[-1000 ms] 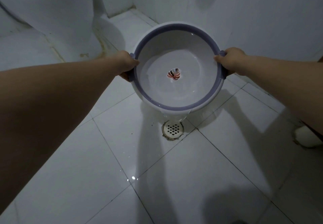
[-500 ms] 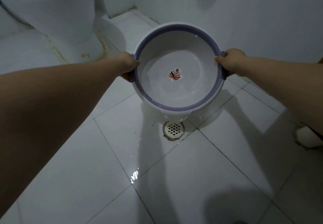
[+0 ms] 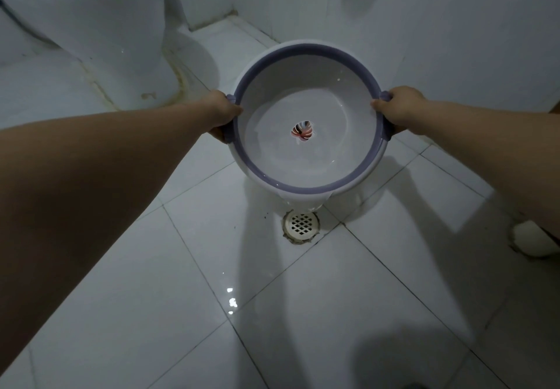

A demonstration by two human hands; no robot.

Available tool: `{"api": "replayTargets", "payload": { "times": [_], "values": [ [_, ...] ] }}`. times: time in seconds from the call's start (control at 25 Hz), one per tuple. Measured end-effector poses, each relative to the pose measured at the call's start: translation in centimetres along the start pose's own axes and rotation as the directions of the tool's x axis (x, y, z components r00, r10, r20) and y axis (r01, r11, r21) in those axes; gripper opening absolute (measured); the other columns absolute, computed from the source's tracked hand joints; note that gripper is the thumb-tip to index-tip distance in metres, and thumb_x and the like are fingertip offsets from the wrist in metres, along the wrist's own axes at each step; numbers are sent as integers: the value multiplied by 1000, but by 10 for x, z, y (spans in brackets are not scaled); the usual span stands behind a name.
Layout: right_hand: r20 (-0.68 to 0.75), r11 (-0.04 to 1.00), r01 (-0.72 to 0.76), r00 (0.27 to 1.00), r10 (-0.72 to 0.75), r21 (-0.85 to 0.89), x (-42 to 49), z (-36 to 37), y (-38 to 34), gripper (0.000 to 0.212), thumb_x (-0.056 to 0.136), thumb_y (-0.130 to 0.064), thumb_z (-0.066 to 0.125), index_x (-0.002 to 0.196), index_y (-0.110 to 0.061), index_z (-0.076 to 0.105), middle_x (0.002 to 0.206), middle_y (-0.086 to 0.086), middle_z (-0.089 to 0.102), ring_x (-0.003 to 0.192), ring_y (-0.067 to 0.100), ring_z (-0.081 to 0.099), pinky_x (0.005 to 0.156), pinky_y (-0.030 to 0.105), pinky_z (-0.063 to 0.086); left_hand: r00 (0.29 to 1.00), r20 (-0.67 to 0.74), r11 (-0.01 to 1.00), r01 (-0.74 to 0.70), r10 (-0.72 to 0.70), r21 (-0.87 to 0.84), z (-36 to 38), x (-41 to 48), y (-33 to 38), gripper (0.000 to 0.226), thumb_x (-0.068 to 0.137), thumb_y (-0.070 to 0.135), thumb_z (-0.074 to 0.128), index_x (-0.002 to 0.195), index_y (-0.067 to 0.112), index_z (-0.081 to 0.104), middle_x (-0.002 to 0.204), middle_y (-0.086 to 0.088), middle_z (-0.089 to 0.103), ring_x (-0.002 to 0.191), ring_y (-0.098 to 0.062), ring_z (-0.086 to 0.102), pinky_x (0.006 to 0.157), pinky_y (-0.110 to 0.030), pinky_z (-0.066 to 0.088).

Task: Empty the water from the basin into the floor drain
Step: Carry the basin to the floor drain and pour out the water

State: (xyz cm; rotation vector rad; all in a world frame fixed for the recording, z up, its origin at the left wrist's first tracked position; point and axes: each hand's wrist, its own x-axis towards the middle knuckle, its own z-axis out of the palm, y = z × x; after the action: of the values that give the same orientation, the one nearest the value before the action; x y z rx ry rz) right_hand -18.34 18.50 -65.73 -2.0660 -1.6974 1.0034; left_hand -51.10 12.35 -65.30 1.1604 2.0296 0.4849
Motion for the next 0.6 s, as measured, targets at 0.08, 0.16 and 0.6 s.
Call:
{"api": "replayTargets", "payload": {
  "times": [0.08,0.16,0.6],
  "values": [
    [-8,1000,6,1000,-6,3,0,0,-1,46,97,-33,53,128,1,50,112,26,63,88,42,67,70,41,55,1000,-4,1000,0,0,-1,-1,1,-1,41,96,24,57,128,-2,51,89,-17,62,63,-32,66,61,-45,60],
    [-13,1000,14,1000,-14,12,0,0,-1,45,97,-32,53,128,1,51,114,26,63,93,43,67,73,43,56,1000,-7,1000,2,-2,-2,-1,1,-1,41,96,24,57,128,-1,51,85,-16,62,62,-32,67,58,-44,60],
    [-21,999,41,999,-41,-3,-1,1,-1,46,97,-33,50,126,2,50,114,28,63,97,42,66,87,48,55,1000,-8,1000,2,-1,8,-5,-1,0,41,96,26,56,129,2,50,87,-15,64,66,-31,68,47,-38,60]
  ]
}}
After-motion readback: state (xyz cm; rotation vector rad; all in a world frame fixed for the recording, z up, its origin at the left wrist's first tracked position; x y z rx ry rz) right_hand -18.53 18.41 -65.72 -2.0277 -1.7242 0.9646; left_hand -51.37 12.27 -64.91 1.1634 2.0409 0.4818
